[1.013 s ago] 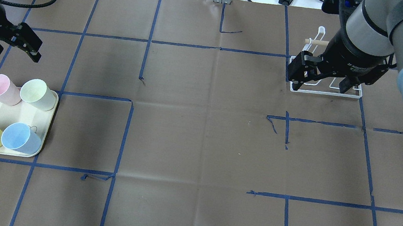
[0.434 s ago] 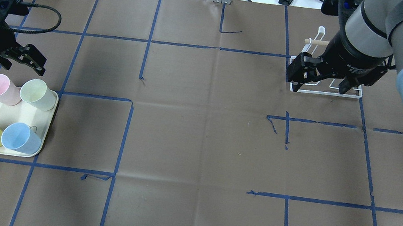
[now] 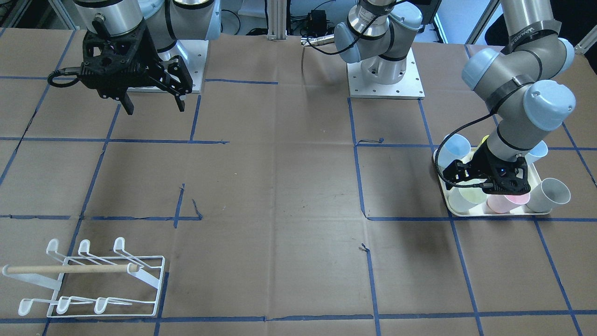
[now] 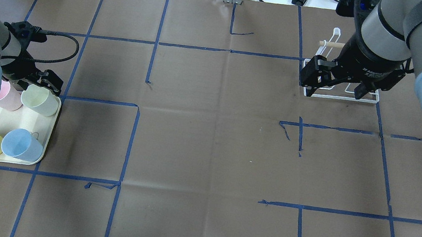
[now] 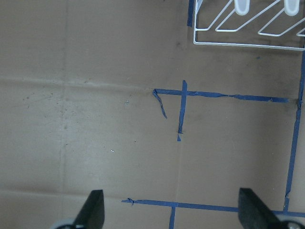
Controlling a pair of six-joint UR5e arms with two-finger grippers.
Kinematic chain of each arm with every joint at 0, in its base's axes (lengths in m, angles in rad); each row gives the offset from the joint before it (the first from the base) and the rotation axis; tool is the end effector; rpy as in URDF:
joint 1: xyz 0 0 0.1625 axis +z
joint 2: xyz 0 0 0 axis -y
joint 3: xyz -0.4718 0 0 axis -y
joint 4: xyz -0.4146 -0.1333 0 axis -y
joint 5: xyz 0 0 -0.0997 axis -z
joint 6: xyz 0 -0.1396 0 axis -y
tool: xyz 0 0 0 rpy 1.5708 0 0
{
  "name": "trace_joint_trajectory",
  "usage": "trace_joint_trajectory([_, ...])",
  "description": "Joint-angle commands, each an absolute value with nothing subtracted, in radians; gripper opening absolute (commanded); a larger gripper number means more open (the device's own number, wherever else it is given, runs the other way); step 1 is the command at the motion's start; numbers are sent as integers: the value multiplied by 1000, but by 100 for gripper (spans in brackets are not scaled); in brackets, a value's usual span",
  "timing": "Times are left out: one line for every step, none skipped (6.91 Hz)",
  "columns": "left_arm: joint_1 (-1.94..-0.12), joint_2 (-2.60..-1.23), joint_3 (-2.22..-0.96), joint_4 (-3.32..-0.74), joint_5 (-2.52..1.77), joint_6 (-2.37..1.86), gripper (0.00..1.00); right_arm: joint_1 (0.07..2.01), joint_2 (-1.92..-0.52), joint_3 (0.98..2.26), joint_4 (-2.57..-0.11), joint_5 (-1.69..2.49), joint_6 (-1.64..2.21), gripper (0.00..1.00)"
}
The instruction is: Transfer IKEA cup to right arm and place on rack
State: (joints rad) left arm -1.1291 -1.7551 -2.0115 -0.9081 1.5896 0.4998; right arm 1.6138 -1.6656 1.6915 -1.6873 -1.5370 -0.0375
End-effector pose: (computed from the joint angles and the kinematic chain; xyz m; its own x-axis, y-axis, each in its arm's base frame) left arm 0.1074 -0.5328 0.2480 -0.9978 0.0573 -0.0345 0.0581 0.9980 -0.0241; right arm 0.1586 -0.4753 0.4915 -0.9961 -0.0833 -0.0302 -0.0802 0.9926 -0.0917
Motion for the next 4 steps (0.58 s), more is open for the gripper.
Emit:
trace_joint_trajectory([-1129, -1796, -2028, -885, 1592, 496, 100, 1614, -1666, 1692, -1687, -1536, -37, 100])
trace_joint_trajectory([-1129, -1795, -2028, -890, 1594, 494, 100, 1614, -1666, 1692, -1687, -1536, -37, 100])
trace_joint_trajectory([-1129, -1792, -2028, -891, 1594, 492, 100, 1615, -1666, 1692, -1687, -1536, -37, 100])
trace_joint_trajectory([-1129, -1790, -2026, -891, 1594, 494, 94, 1614, -1666, 1692, -1687, -1536, -37, 100])
